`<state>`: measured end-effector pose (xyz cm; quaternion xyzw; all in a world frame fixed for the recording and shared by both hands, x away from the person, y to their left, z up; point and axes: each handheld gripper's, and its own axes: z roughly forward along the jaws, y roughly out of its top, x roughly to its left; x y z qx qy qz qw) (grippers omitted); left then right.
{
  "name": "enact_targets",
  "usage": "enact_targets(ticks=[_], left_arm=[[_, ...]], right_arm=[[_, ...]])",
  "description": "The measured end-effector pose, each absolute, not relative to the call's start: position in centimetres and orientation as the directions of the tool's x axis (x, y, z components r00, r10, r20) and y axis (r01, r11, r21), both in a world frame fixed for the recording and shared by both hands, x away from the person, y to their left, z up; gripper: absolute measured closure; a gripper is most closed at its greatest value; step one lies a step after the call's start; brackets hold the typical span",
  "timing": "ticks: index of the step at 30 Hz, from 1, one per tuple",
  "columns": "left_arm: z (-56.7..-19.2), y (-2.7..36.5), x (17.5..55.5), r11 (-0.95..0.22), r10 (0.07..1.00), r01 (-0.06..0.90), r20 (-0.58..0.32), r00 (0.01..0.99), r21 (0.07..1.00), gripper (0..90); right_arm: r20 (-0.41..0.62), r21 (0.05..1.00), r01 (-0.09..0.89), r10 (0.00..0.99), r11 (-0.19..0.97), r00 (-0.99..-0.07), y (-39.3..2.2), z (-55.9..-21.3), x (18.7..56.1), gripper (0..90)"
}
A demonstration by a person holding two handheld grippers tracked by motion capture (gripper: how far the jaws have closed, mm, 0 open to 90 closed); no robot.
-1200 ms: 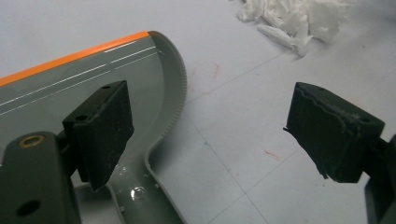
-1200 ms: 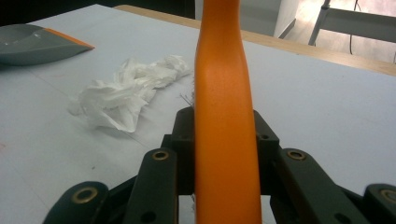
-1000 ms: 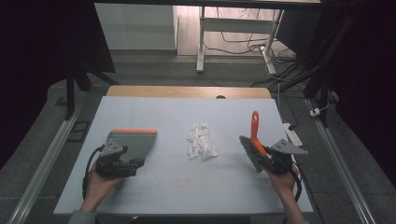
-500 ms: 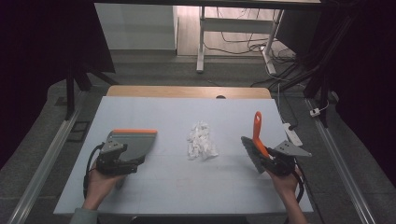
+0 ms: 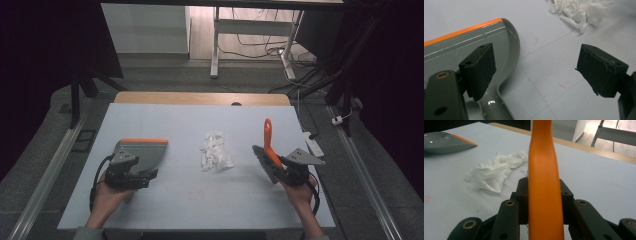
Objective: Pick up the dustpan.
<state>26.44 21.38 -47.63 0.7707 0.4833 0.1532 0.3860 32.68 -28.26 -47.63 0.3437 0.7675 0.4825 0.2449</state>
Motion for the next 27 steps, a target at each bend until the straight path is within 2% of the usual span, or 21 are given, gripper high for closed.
enact_targets(ticks=[11, 23, 27], left_arm=[[-46.8, 21.5, 26.2, -0.237, 0.882, 0.652, -0.121, 0.455, 0.720, 15.8], [-45.3, 23.3, 25.5, -0.214, 0.922, 0.730, -0.113, 0.371, 0.649, 13.7], [-45.7, 24.0, 25.3, -0.180, 0.943, 0.774, -0.118, 0.311, 0.608, 12.6]], right_arm=[[-0.046, 0.908, 0.292, 0.766, 0.300, -0.641, -28.0, -47.7, 32.8, 70.1], [-0.039, 0.908, 0.296, 0.764, 0.295, -0.644, -27.7, -47.8, 33.2, 70.1], [-0.032, 0.908, 0.297, 0.757, 0.294, -0.652, -27.3, -47.9, 33.5, 70.1]])
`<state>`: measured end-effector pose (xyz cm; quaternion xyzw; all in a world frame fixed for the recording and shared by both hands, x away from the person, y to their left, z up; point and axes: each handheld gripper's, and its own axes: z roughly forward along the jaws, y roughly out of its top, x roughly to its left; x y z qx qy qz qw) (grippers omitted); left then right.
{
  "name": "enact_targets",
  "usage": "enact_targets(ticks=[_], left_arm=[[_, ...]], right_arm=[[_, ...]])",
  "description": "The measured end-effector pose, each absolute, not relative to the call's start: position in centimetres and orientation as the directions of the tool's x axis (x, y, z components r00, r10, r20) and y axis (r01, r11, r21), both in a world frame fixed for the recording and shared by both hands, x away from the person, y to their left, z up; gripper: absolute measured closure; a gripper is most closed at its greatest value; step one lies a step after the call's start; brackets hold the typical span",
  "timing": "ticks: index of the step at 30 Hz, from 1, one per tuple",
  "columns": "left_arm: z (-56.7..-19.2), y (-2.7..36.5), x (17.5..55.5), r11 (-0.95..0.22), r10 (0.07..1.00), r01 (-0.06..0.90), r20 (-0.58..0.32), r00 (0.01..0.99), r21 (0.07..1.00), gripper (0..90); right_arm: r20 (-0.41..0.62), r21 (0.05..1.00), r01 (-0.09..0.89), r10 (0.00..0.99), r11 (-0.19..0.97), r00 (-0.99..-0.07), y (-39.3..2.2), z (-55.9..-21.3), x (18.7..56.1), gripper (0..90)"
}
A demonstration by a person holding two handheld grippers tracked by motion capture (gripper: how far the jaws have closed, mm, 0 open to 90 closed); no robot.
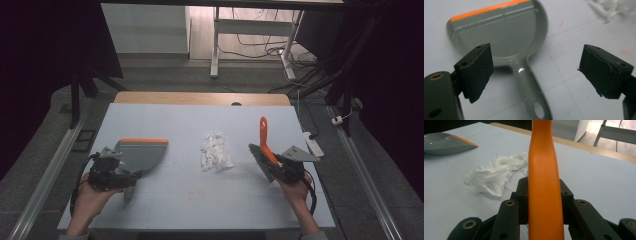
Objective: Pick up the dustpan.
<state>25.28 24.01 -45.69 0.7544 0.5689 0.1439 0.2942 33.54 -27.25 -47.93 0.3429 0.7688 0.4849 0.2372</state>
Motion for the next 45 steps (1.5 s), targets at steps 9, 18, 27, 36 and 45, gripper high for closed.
enact_targets(ticks=[9, 18, 27, 36, 45], left_arm=[[-47.7, 23.7, 25.8, -0.109, 0.964, 0.843, -0.152, 0.219, 0.526, 11.8], [-50.2, 23.7, 27.1, -0.083, 0.968, 0.884, -0.173, 0.181, 0.460, 11.9], [-51.3, 23.7, 28.1, -0.069, 0.968, 0.900, -0.191, 0.165, 0.430, 13.1], [-51.9, 23.5, 28.9, -0.027, 0.971, 0.915, -0.209, 0.120, 0.403, 25.2], [-52.2, 23.9, 29.1, 0.019, 0.964, 0.912, -0.249, 0.092, 0.411, 36.6]], right_arm=[[-0.045, 0.908, 0.286, 0.748, 0.307, -0.662, -26.8, -48.0, 33.8, 70.1], [-0.052, 0.906, 0.289, 0.759, 0.309, -0.649, -27.0, -47.9, 33.5, 70.1], [-0.053, 0.906, 0.297, 0.775, 0.303, -0.630, -27.7, -47.9, 33.1, 70.1], [-0.052, 0.907, 0.300, 0.786, 0.295, -0.617, -28.2, -47.9, 32.7, 70.1], [-0.056, 0.906, 0.299, 0.785, 0.299, -0.617, -28.1, -48.0, 32.8, 70.1]])
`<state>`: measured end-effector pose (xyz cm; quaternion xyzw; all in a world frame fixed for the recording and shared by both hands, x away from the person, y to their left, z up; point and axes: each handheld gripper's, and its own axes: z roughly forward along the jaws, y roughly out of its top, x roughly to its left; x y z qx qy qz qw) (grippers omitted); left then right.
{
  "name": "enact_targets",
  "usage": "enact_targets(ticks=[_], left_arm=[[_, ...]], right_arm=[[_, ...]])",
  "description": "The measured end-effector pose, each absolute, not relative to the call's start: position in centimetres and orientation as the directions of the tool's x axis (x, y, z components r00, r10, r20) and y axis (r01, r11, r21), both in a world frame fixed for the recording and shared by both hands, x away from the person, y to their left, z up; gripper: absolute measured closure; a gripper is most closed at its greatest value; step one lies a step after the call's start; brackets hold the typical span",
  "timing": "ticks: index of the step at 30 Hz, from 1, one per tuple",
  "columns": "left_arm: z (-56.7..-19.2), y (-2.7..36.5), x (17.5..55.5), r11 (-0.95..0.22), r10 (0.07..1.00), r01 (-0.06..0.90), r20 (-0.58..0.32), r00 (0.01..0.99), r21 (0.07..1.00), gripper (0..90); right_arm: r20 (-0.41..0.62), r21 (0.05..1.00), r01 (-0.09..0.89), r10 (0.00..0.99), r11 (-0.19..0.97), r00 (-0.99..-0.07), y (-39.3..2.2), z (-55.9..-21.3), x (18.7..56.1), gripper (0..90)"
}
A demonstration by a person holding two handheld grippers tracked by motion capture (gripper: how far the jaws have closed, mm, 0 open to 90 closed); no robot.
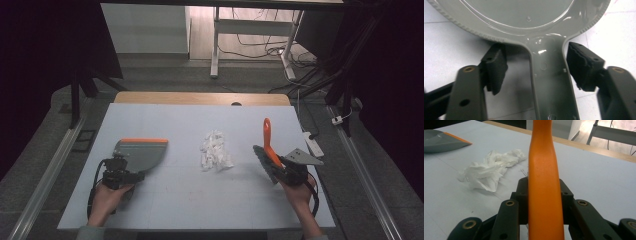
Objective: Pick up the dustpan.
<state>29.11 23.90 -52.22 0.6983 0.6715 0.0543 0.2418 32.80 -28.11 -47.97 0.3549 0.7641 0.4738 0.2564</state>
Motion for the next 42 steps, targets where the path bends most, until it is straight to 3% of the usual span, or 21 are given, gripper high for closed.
enact_targets(ticks=[14, 27, 42], left_arm=[[-52.4, 24.4, 29.2, 0.051, 0.946, 0.904, -0.311, 0.092, 0.423, 59.8], [-52.8, 25.4, 29.1, 0.046, 0.923, 0.895, -0.361, 0.133, 0.445, 60.9], [-52.9, 24.9, 29.1, -0.021, 0.939, 0.873, -0.291, 0.185, 0.487, 61.4]], right_arm=[[-0.059, 0.904, 0.303, 0.790, 0.301, -0.610, -28.2, -48.1, 32.8, 70.1], [-0.060, 0.903, 0.305, 0.792, 0.303, -0.608, -28.1, -48.1, 32.9, 70.1], [-0.067, 0.901, 0.305, 0.794, 0.308, -0.604, -28.1, -48.2, 32.9, 70.0]])
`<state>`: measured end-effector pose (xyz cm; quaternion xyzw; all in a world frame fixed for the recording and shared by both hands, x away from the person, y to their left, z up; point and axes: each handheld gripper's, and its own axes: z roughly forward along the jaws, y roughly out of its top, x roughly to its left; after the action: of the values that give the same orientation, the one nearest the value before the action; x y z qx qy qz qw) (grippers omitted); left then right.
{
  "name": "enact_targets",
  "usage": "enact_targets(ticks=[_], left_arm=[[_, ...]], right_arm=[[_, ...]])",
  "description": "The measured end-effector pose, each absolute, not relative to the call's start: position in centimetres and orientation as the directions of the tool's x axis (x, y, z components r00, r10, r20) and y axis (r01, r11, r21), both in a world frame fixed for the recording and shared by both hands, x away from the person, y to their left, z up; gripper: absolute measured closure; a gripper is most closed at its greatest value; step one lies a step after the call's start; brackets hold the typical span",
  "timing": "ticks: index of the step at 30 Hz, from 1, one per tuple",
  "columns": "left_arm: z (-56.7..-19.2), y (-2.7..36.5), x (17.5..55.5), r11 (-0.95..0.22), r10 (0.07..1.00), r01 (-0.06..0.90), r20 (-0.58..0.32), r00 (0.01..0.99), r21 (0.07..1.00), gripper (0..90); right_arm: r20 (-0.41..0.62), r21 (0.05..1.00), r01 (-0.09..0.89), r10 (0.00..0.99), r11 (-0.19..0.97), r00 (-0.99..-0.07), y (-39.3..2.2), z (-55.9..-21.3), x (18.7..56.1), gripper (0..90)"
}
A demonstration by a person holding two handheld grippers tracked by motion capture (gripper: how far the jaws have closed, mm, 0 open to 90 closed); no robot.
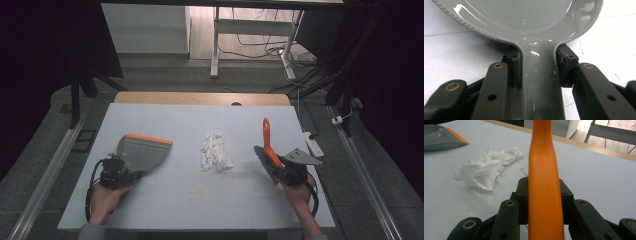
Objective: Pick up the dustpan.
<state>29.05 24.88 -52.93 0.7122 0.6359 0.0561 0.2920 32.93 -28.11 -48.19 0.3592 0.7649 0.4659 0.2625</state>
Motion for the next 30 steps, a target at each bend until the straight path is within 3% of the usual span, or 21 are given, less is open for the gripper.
enact_targets(ticks=[16, 30], left_arm=[[-52.0, 25.2, 28.7, -0.057, 0.943, 0.808, -0.233, 0.236, 0.586, 61.6], [-50.4, 25.9, 28.6, -0.110, 0.901, 0.720, -0.237, 0.364, 0.686, 61.5]], right_arm=[[-0.067, 0.901, 0.306, 0.796, 0.308, -0.602, -28.2, -48.2, 33.0, 70.1], [-0.034, 0.909, 0.313, 0.800, 0.274, -0.599, -28.2, -48.1, 33.6, 70.1]])
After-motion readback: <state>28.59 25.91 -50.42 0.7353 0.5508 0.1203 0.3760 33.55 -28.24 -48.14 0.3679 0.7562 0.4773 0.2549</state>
